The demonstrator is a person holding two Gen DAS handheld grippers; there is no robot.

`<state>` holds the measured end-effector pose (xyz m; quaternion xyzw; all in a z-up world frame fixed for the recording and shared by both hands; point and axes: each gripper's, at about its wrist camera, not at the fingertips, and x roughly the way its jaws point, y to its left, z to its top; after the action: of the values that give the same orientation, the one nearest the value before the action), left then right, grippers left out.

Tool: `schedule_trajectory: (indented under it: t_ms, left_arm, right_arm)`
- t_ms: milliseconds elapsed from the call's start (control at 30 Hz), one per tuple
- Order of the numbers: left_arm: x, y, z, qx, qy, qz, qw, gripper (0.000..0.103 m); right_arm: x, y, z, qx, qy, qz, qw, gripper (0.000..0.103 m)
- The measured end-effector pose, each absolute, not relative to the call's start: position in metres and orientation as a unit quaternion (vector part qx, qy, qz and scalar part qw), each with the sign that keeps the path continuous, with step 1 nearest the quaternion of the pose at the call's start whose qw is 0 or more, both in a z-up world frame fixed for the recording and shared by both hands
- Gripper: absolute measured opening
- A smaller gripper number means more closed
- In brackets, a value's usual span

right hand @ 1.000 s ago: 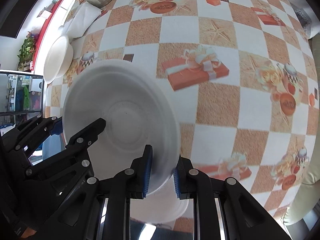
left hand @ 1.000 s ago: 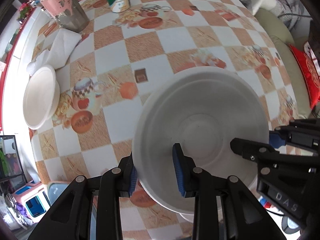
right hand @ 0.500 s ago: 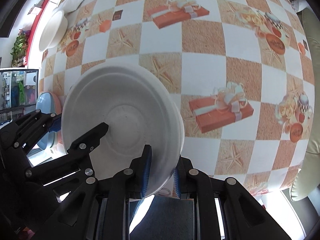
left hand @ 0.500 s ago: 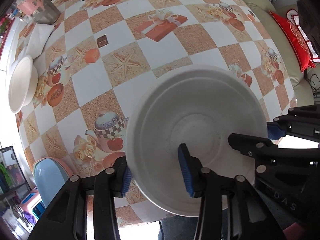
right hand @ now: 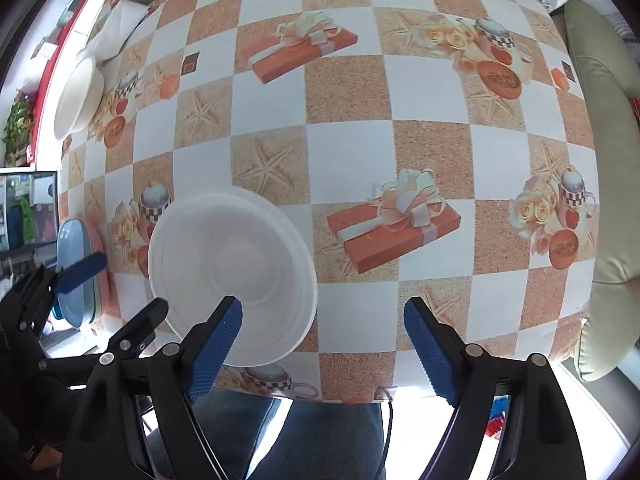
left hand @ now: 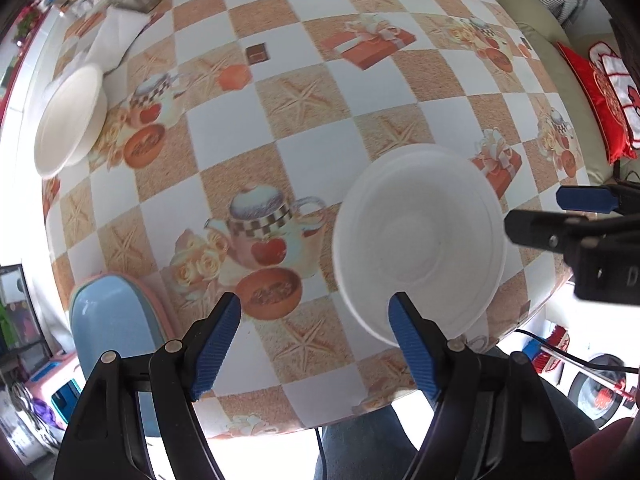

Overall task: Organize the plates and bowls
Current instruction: 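Move both tools to the white plate beside the tissue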

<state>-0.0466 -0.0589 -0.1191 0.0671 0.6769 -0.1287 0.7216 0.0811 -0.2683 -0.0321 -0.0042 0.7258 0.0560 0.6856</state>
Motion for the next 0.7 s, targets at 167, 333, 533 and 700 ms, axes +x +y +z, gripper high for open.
schedule_trajectory:
  t_ms: [167, 333, 533, 700]
  left_arm:
    - [-0.053, -0.032, -0.114, 0.026, 0.68, -0.112, 0.724, 0.08]
    - [-0.048, -0.01, -0.108, 0.013, 0.675, -0.099, 0.731, 0.08]
    - [-0.046, 0.009, -0.104, -0.013, 0.672, -0.083, 0.736, 0.08]
    - [-0.035, 0.035, -0.094, -0.043, 0.661, -0.057, 0.747, 0.08]
  right_arm:
    - [0.084, -0.264, -0.03, 0.006, 0.727, 0.05, 0.685, 0.084]
    - [0.091, -0.245, -0.027, -0.007, 0.725, 0.059, 0.686, 0.084]
    - [0.101, -0.221, -0.018, -0.021, 0.72, 0.076, 0.689, 0.084]
    - [0.119, -0.201, -0.013, -0.025, 0.718, 0.088, 0.69, 0.084]
